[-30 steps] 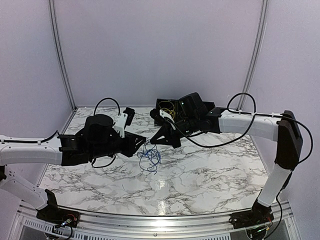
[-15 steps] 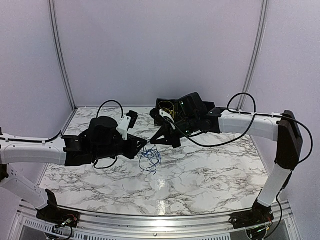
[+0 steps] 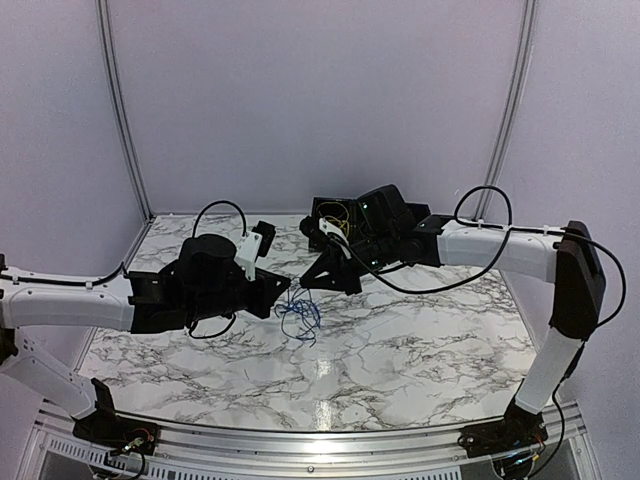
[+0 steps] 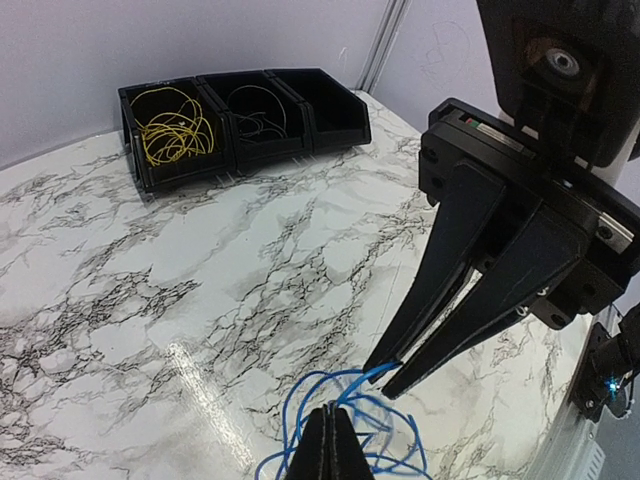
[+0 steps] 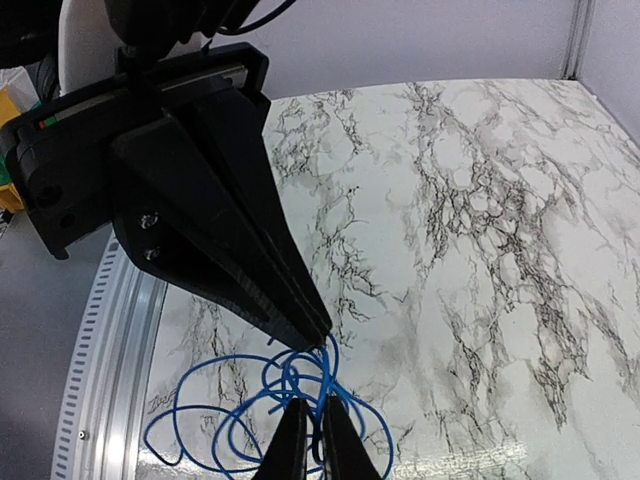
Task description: Untangle the cables
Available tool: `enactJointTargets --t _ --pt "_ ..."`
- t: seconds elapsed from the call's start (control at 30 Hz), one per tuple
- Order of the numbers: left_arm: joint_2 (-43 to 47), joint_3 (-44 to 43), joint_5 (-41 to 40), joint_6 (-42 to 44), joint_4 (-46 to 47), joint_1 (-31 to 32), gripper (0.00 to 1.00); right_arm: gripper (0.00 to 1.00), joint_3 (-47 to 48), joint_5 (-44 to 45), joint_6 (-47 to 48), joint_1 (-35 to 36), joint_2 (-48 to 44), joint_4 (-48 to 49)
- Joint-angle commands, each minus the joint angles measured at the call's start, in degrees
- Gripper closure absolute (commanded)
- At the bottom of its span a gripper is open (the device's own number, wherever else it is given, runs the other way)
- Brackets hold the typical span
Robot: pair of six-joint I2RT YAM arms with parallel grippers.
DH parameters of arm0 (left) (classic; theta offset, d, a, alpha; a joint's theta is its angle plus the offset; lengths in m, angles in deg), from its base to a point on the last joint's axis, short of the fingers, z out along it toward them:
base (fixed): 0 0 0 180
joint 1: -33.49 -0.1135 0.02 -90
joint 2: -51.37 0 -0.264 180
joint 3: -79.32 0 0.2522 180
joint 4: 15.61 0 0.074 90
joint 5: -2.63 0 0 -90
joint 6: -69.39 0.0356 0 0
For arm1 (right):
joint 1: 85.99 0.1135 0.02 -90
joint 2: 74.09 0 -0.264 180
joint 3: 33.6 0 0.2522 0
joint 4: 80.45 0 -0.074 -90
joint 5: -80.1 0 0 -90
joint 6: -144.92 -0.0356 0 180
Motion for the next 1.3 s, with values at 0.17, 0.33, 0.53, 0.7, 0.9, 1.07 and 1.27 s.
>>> enactJointTargets --t 0.17,0.33,0.53,0.7,0.9,1.07,1.27 --pt "2.7 2.3 -1.3 0.7 3.3 0.2 1.00 1.00 0.2 0.4 -0.8 0.5 -1.0 1.2" --pt "2.0 2.6 -0.1 0.6 3.5 0.2 0.83 1.00 0.5 0.5 -1.7 0.5 -0.9 1.5" --pt "-1.8 1.1 0.2 0.2 4.5 0.2 0.69 1.00 1.3 -0.1 -3.2 0.5 -0.6 1.9" --pt "-6.3 0.7 -5.9 -1.4 7.3 0.2 0.75 1.00 1.6 -1.8 -5.0 0.4 -1.3 2.4" --pt "-13.7 3.6 -10.4 -6.1 17.8 -0.1 0.78 1.00 3.6 -6.9 -7.1 -0.4 -3.8 0.9" --pt "-22.3 4.6 -10.8 -9.6 24.9 -0.3 0.83 1.00 10.8 -12.5 -10.5 -3.8 -5.8 -2.1" --pt "-30.1 6.0 -10.8 -13.4 28.5 -0.8 0.86 1.00 19.3 -18.1 -18.2 -10.5 -8.1 -1.4"
